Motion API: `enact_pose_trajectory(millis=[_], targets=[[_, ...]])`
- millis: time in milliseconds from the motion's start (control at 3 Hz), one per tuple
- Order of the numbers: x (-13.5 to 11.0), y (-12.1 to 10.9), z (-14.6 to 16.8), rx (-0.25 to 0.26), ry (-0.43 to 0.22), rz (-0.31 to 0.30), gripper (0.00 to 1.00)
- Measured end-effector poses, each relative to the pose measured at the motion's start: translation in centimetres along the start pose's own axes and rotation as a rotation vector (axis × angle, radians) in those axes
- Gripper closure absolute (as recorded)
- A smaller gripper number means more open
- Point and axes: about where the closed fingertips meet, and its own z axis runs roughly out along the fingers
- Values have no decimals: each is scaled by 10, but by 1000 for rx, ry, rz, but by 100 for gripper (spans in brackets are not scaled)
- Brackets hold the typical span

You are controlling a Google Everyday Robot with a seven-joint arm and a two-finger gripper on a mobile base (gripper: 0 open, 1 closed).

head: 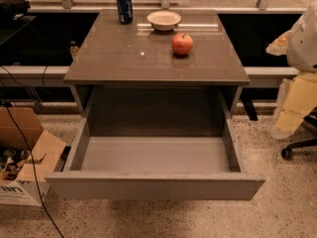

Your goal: Close top drawer

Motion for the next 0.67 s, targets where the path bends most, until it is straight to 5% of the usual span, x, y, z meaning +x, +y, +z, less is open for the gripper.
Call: enact_pose_trajectory(millis=[333, 667], targets=[[0, 0, 0, 0, 0, 0, 0], [0, 1, 0, 5, -2, 4, 17]])
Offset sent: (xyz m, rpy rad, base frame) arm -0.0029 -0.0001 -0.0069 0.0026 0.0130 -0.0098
